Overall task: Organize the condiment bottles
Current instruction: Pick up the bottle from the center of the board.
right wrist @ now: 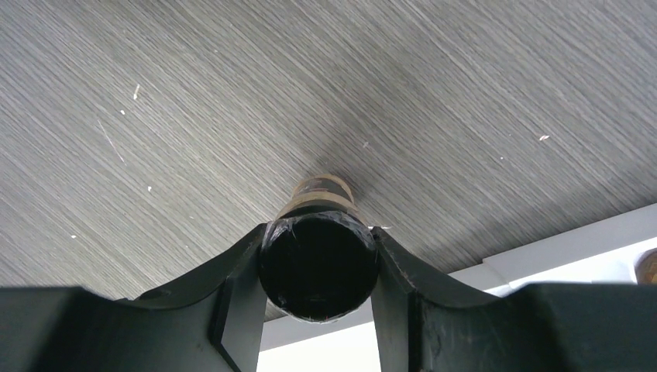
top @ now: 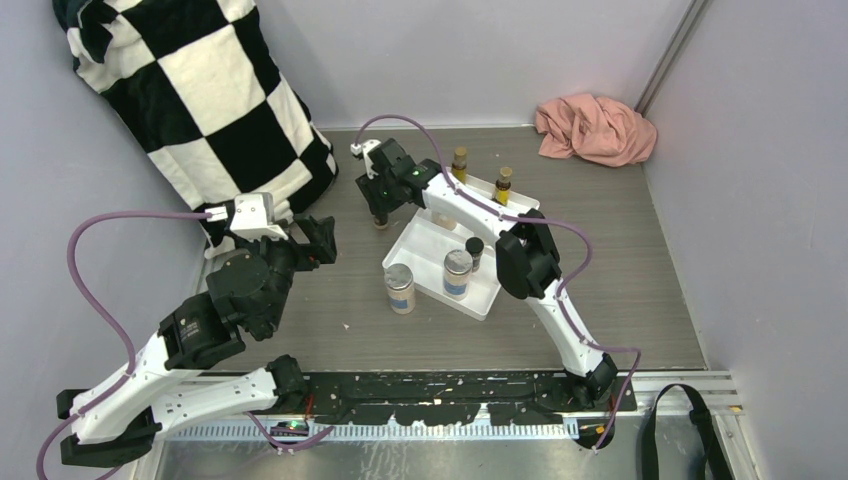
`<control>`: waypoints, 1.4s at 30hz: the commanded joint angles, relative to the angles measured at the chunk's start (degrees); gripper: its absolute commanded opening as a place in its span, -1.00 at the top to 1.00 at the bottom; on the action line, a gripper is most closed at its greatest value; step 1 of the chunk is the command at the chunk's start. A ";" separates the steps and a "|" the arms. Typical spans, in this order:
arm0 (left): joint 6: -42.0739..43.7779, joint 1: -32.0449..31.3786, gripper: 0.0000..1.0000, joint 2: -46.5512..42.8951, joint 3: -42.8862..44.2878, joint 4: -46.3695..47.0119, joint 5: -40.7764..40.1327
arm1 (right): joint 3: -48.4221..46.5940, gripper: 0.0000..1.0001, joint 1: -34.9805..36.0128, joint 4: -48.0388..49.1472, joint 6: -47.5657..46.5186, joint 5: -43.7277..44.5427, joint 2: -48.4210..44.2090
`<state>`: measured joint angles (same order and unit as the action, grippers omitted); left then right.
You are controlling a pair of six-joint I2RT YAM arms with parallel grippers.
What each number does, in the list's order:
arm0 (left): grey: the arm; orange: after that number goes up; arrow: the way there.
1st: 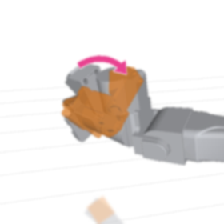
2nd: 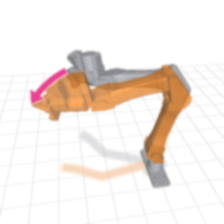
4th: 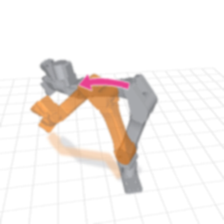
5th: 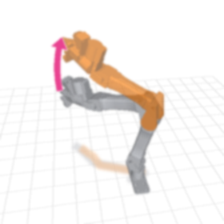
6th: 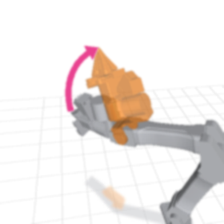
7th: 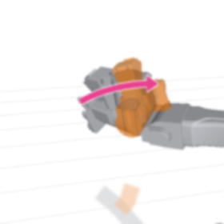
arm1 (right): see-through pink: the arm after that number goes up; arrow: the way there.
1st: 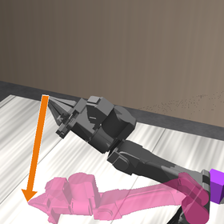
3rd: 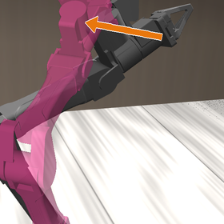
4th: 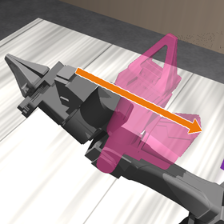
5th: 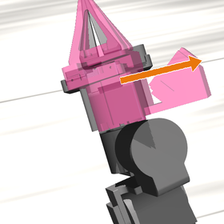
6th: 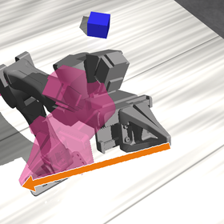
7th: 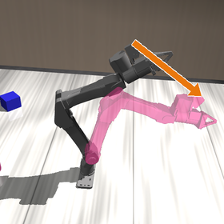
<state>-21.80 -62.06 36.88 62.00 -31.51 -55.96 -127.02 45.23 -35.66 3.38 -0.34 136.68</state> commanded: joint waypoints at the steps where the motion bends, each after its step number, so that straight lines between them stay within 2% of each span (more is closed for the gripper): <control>1: 0.47 0.26 -0.65 0.03 -0.03 2.96 -1.08 | -3.75 0.38 0.27 -0.22 0.13 -0.89 -0.45; 10: 0.36 0.21 -0.65 0.05 0.67 2.55 -0.73 | -5.07 0.41 0.30 -3.62 -1.11 0.16 -2.42; 16: -0.49 0.21 -0.65 0.25 1.37 1.54 -0.02 | -6.85 0.42 0.30 -9.86 -1.89 5.03 -5.33; 25: -1.64 0.24 -0.65 0.56 1.89 0.08 0.77 | -5.71 0.52 0.34 -13.52 -1.33 6.54 -10.68; 34: -2.30 0.19 -0.64 0.73 2.47 -1.13 1.14 | 0.37 0.55 0.36 -12.66 0.41 6.73 -15.94; 42: -2.85 0.22 -0.64 0.80 2.56 -1.68 1.87 | 9.42 0.58 0.37 -10.26 1.69 8.00 -21.24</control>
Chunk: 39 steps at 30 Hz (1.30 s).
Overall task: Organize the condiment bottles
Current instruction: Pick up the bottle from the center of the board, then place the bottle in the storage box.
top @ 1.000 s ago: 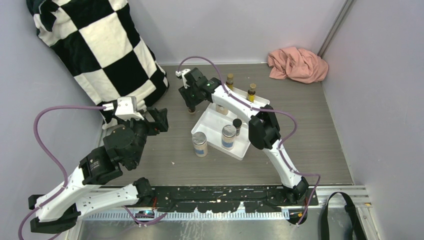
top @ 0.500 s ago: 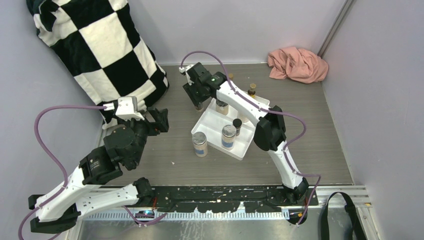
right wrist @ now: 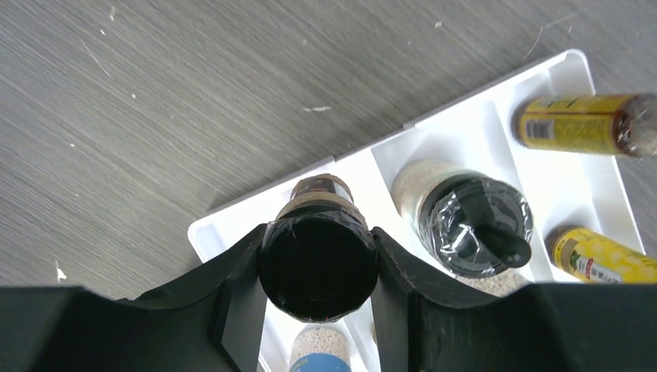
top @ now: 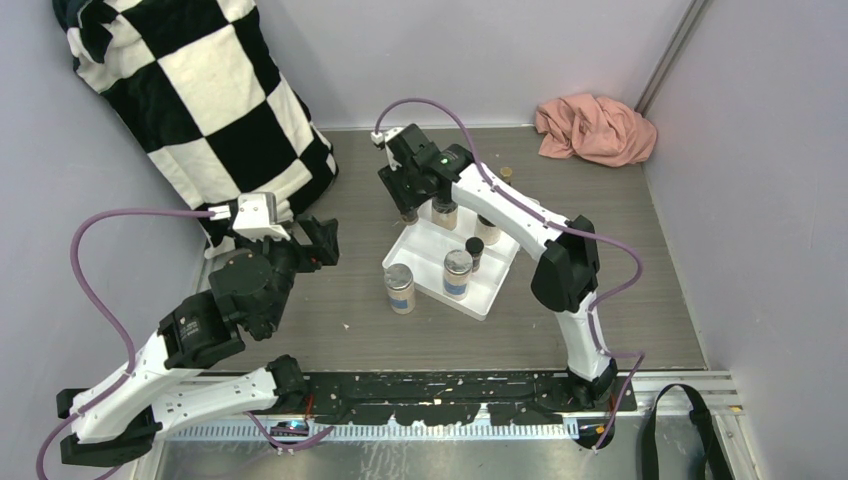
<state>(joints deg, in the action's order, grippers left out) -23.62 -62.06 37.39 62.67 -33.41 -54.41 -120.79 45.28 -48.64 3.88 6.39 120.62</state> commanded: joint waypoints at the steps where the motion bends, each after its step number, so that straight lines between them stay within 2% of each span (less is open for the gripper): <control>1: -1.10 0.25 -0.64 0.32 1.84 0.27 0.39 | 4.36 0.58 0.30 3.21 1.23 1.33 -5.70; 19: -1.23 0.24 -0.64 0.86 1.67 0.36 0.75 | 18.49 0.60 0.15 10.64 2.18 2.53 -10.24; 27: -0.89 0.19 -0.64 1.06 1.32 0.73 0.54 | 25.22 0.63 -0.61 16.84 3.04 2.46 -12.19; 39: -0.79 0.27 -0.64 1.20 0.89 1.29 0.43 | 28.83 0.63 -1.42 21.10 3.89 1.52 -12.19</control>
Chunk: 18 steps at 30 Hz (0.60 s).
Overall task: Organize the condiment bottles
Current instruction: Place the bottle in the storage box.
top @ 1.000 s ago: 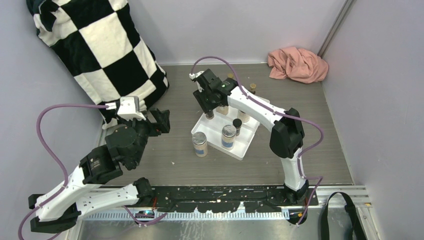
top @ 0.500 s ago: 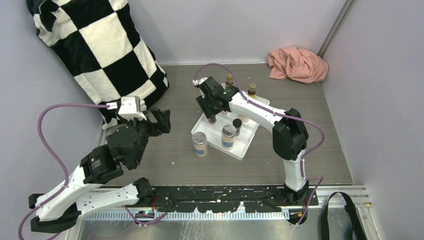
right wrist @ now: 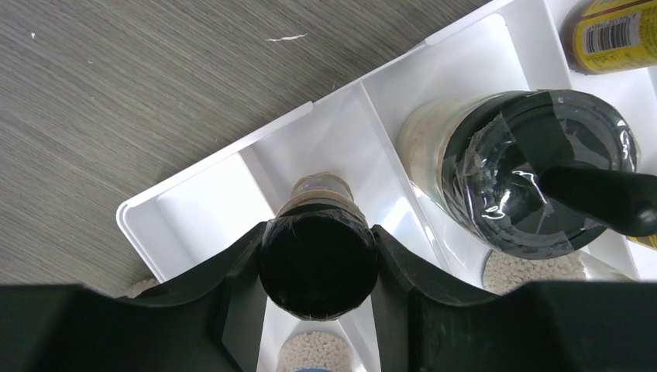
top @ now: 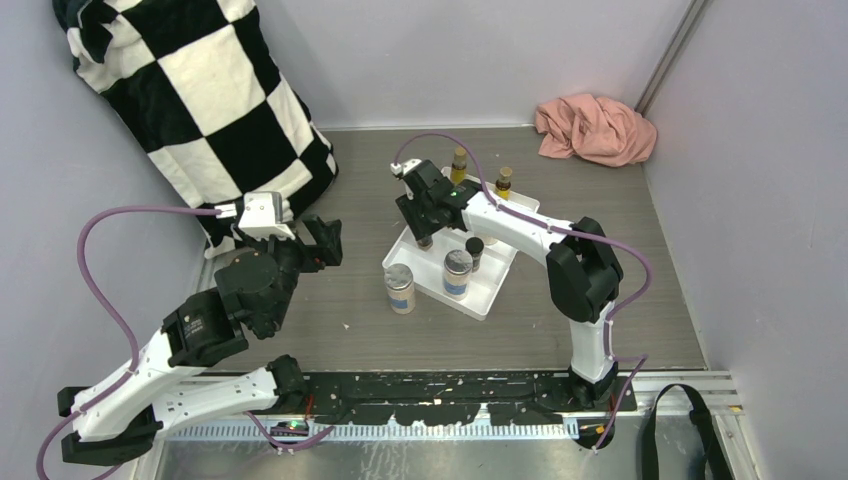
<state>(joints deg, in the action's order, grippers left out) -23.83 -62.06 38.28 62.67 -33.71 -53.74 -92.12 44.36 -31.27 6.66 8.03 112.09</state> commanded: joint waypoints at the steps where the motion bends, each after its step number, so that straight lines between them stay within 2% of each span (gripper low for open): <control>1: -0.55 0.21 -0.64 0.30 0.87 1.63 -0.23 | 0.24 0.63 -0.46 3.87 1.20 -0.12 -3.62; 18: -0.51 0.23 -0.65 0.48 0.54 1.87 -0.23 | 2.61 0.64 -1.24 5.79 2.03 -0.59 -3.81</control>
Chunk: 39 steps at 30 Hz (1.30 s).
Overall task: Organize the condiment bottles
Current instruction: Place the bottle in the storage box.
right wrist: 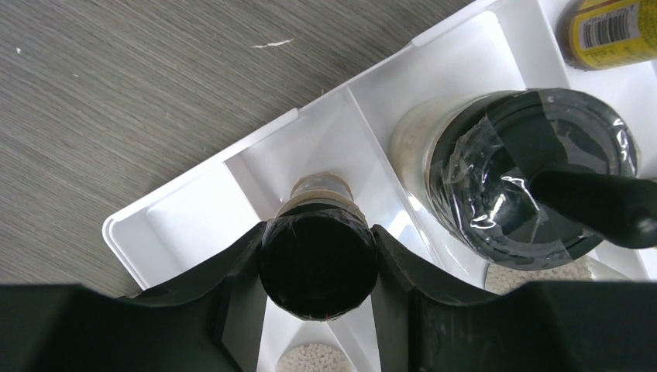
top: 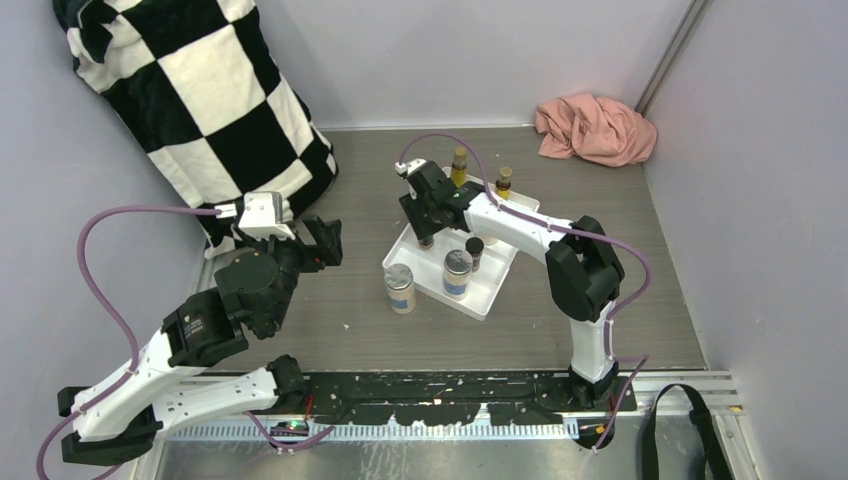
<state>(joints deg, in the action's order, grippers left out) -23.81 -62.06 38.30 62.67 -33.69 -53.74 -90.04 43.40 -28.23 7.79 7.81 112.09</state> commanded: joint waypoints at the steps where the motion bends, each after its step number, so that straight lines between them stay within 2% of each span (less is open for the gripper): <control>1: -0.53 0.27 -0.65 0.46 0.52 1.84 -0.23 | 0.79 0.64 -0.42 2.91 0.99 -0.42 -3.81; 18: -0.58 0.20 -0.65 0.63 0.27 1.97 -0.14 | 3.19 0.59 -0.74 4.49 1.60 -0.93 -4.26; 29: -0.69 0.26 -0.65 0.63 0.28 1.94 0.03 | 4.34 0.12 -0.77 4.57 2.05 -0.18 -5.34; 39: -1.04 0.20 -0.65 0.76 0.27 1.86 0.29 | 4.85 -0.06 -0.76 4.41 2.14 -0.01 -5.75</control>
<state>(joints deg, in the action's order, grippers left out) -23.83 -62.06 38.57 62.67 -33.67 -53.71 -85.47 42.89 -25.32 9.28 7.20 110.45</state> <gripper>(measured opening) 0.823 0.526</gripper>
